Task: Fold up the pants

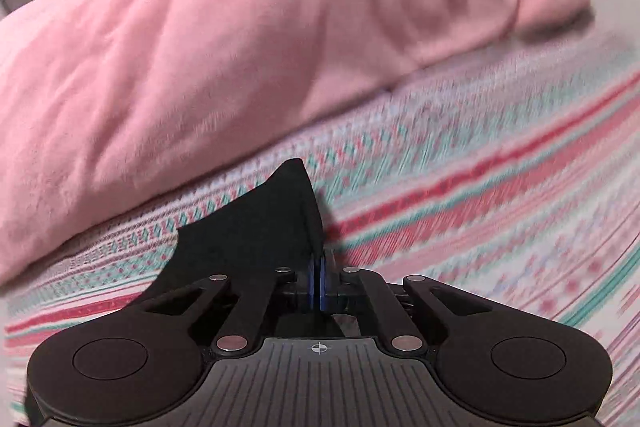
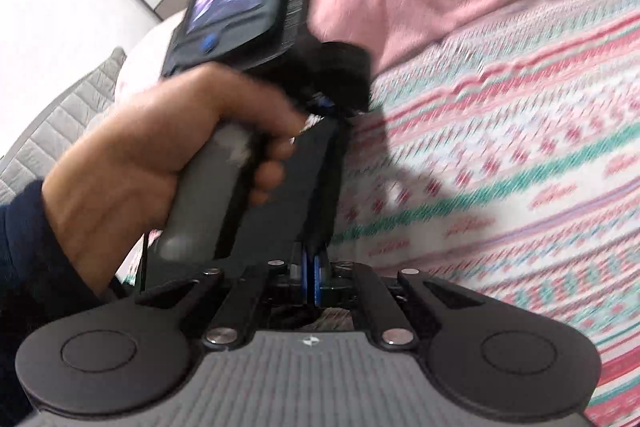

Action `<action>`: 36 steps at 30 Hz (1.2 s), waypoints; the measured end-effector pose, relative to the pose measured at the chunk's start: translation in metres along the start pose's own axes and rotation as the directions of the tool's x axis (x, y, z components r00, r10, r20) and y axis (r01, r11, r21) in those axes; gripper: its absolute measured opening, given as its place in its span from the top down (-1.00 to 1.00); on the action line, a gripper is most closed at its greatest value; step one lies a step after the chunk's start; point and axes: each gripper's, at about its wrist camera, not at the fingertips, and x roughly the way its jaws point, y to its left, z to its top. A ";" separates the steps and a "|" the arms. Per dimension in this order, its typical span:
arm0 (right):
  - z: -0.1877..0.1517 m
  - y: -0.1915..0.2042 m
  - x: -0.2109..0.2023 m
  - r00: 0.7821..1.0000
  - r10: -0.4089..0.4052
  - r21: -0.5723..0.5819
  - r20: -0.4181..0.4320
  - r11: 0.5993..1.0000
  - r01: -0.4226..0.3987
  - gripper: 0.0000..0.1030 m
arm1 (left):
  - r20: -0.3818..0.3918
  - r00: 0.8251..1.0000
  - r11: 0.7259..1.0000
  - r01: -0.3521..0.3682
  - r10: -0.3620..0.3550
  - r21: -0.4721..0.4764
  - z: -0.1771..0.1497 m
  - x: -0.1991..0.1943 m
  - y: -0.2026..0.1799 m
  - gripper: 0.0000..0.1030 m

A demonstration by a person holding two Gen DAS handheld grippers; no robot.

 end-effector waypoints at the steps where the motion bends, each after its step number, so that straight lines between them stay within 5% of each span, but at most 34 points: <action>1: 0.002 -0.002 -0.007 1.000 -0.012 -0.002 0.016 1.000 0.012 0.62 | 0.017 1.000 1.000 0.017 -0.017 -0.023 0.005 -0.006 -0.001 0.99; 5: 0.013 -0.024 -0.034 0.992 -0.099 0.016 0.084 0.995 0.098 0.62 | 0.100 0.990 0.989 0.106 -0.095 -0.103 0.023 -0.034 -0.012 0.99; 10: 0.018 -0.040 -0.074 0.952 -0.209 -0.009 0.225 0.976 0.217 0.62 | 0.214 0.963 0.971 0.197 -0.166 -0.137 0.032 -0.067 -0.030 0.99; 15: 0.008 -0.020 -0.098 0.929 -0.124 -0.126 0.349 0.976 0.177 0.62 | 0.266 0.932 0.940 0.297 -0.247 -0.165 0.026 -0.083 0.009 0.99; 20: -0.001 0.019 -0.089 0.925 -0.040 -0.267 0.377 0.952 0.150 0.62 | 0.286 0.922 0.917 0.329 -0.260 -0.224 -0.001 -0.089 0.080 0.99; 28: -0.037 0.109 -0.043 0.957 0.097 -0.513 0.272 0.857 0.059 0.61 | 0.322 0.912 0.872 0.361 -0.255 -0.332 -0.071 -0.069 0.198 0.99; 36: -0.100 0.169 0.042 0.999 0.018 -0.704 0.026 0.711 0.006 0.61 | 0.274 0.934 0.840 0.332 -0.229 -0.429 -0.159 -0.013 0.264 1.00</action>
